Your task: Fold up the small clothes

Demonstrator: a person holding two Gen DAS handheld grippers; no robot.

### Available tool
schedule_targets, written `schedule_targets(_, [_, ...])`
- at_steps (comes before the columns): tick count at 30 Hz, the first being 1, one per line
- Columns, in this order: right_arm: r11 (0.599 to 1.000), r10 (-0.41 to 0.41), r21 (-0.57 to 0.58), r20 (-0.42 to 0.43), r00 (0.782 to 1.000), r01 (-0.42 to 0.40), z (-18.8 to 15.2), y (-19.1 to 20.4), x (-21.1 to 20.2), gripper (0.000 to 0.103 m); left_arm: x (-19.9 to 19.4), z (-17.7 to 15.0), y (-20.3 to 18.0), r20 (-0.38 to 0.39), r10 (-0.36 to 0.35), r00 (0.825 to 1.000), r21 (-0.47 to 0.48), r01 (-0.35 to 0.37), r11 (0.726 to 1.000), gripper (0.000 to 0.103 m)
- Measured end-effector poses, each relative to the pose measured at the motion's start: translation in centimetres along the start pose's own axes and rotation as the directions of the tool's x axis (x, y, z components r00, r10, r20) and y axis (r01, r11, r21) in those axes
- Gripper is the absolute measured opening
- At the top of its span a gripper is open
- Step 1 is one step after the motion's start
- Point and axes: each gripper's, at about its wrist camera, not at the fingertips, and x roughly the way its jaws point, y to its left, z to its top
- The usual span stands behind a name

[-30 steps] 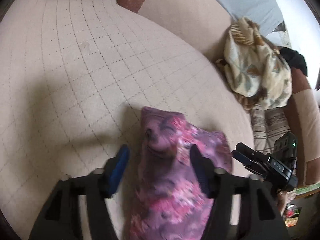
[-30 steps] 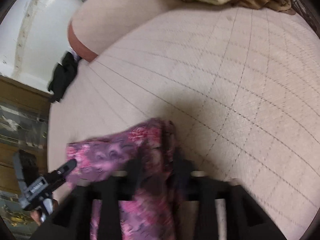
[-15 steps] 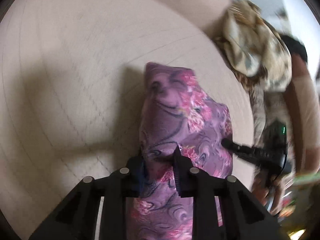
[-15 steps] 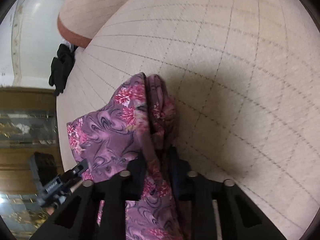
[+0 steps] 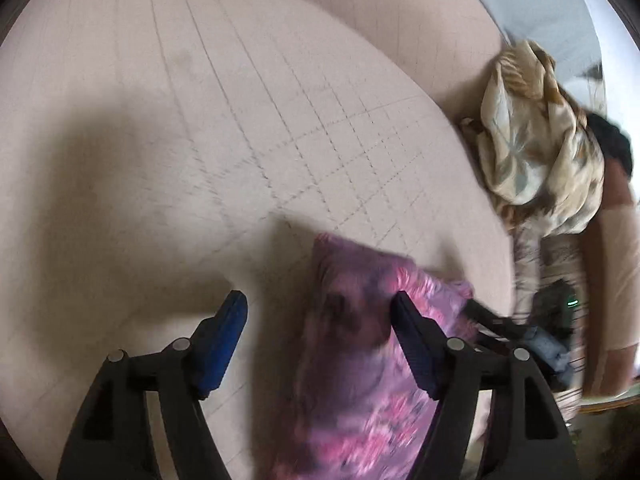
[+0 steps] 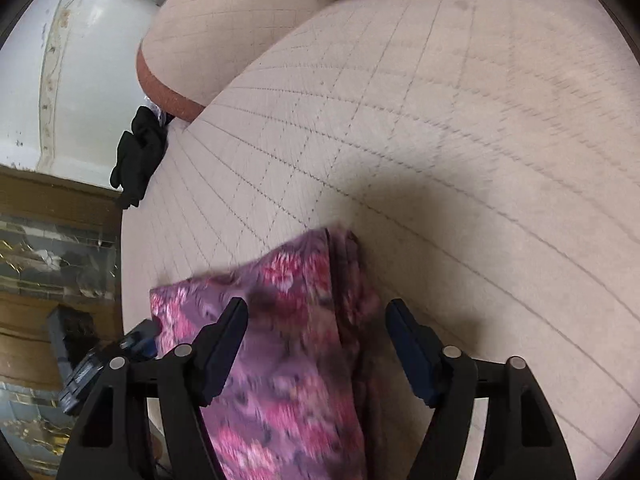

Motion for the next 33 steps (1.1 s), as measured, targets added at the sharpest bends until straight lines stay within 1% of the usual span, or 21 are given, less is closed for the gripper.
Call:
schedule_targets(1, [1.0, -0.003, -0.008, 0.002, 1.0, 0.003, 0.4, -0.1, 0.7, 0.069, 0.5, 0.2, 0.3, -0.002, -0.022, 1.0, -0.001, 0.022, 1.0, 0.066])
schedule_targets(3, [1.0, -0.009, -0.023, 0.011, 1.0, 0.01, 1.1, -0.1, 1.9, 0.054, 0.8, 0.2, 0.3, 0.008, -0.054, 0.998, -0.001, 0.054, 0.999, 0.049])
schedule_targets(4, [1.0, -0.007, -0.019, 0.01, 1.0, 0.007, 1.4, 0.0, 1.9, 0.05, 1.0, 0.3, 0.0, -0.014, -0.095, 0.995, 0.005, 0.095, 0.995, 0.027])
schedule_targets(6, [1.0, 0.007, -0.03, -0.005, 1.0, -0.007, 1.7, 0.3, 1.7, 0.022, 0.0, 0.3, -1.0, -0.006, -0.093, 0.996, 0.018, 0.093, 0.995, 0.024])
schedule_targets(8, [0.999, 0.04, -0.024, 0.013, 0.999, -0.04, 1.9, 0.8, 1.0, 0.019, -2.2, 0.2, -2.4, 0.039, -0.134, 0.99, 0.047, 0.133, 0.99, 0.021])
schedule_targets(10, [0.994, 0.092, -0.058, 0.063, 0.994, -0.088, 2.1, 1.4, -0.7, 0.017, -4.4, 0.5, -3.6, 0.102, -0.185, 0.977, 0.102, 0.175, 0.979, 0.021])
schedule_targets(12, [0.99, 0.119, -0.09, 0.11, 0.987, -0.109, 2.4, 1.9, -1.9, 0.015, -4.6, 0.9, -3.5, 0.125, -0.179, 0.976, 0.131, 0.163, 0.978, 0.022])
schedule_targets(13, [0.99, 0.113, -0.099, 0.119, 0.986, -0.101, 2.4, 1.9, -1.7, 0.015, -3.4, 1.2, -3.1, 0.106, -0.146, 0.984, 0.112, 0.134, 0.985, 0.027])
schedule_targets(14, [0.992, 0.087, -0.103, 0.115, 0.989, -0.075, 2.4, 1.8, -1.1, 0.017, -2.1, 1.4, -2.3, 0.086, -0.083, 0.993, 0.076, 0.077, 0.994, 0.03])
schedule_targets(15, [0.995, 0.021, -0.094, 0.095, 0.995, -0.012, 2.2, 1.5, 0.2, 0.025, -1.0, 1.2, -1.1, 0.077, 0.009, 0.997, 0.025, -0.011, 1.0, 0.033])
schedule_targets(16, [0.996, -0.031, -0.083, 0.065, 0.997, 0.036, 2.1, 1.1, 1.1, 0.032, -0.6, 0.9, -0.3, 0.086, 0.012, 0.996, -0.005, -0.012, 1.0, 0.059])
schedule_targets(17, [0.996, -0.065, -0.066, 0.019, 0.998, 0.067, 2.0, 0.7, 2.0, 0.042, -0.8, 0.7, 0.2, 0.096, 0.012, 0.995, -0.03, -0.009, 1.0, 0.066])
schedule_targets(18, [0.998, -0.041, -0.042, 0.03, 0.999, 0.043, 1.9, 0.2, 1.6, 0.043, -1.2, 0.5, 0.4, 0.094, 0.02, 0.995, -0.05, -0.015, 0.999, 0.066])
schedule_targets(19, [0.999, -0.05, -0.01, 0.034, 0.998, 0.05, 1.8, 0.2, 0.8, 0.047, -1.9, 0.4, 0.1, 0.095, 0.01, 0.995, -0.054, -0.005, 0.999, 0.066])
schedule_targets(20, [0.998, -0.065, -0.002, 0.04, 0.997, 0.065, 1.8, 0.3, -0.1, 0.056, -3.2, 0.1, -0.5, 0.115, -0.002, 0.993, -0.047, 0.007, 0.999, 0.066])
schedule_targets(22, [0.999, -0.034, -0.038, 0.088, 0.996, 0.037, 1.1, 1.0, -2.4, 0.059, -5.0, -1.1, -1.6, 0.151, 0.001, 0.989, -0.015, 0.001, 1.0, 0.066])
schedule_targets(24, [0.999, 0.004, -0.05, 0.1, 0.995, 0.001, -0.8, 1.2, -4.2, 0.064, -6.1, -3.0, -3.0, 0.159, 0.002, 0.987, 0.028, -0.007, 1.0, 0.068])
schedule_targets(27, [0.998, 0.048, -0.043, 0.068, 0.997, -0.045, -4.8, 0.2, -5.4, 0.064, -7.1, -7.4, -3.3, 0.121, 0.013, 0.993, 0.065, -0.021, 0.998, 0.069])
schedule_targets(29, [0.998, 0.043, -0.041, 0.039, 0.998, -0.042, -8.4, -0.7, -5.6, 0.064, -7.9, -11.0, -2.5, 0.104, 0.015, 0.994, 0.087, -0.024, 0.996, 0.069])
schedule_targets(31, [0.999, 0.032, -0.028, 0.004, 0.999, -0.032, -12.6, -1.6, -5.2, 0.064, -8.1, -14.8, -0.4, 0.079, 0.036, 0.996, 0.108, -0.044, 0.993, 0.07])
schedule_targets(33, [1.0, 0.029, 0.002, -0.021, 0.999, -0.029, -16.0, -2.8, -5.0, 0.06, -7.3, -17.6, 1.4, 0.041, 0.041, 0.998, 0.096, -0.045, 0.994, 0.07])
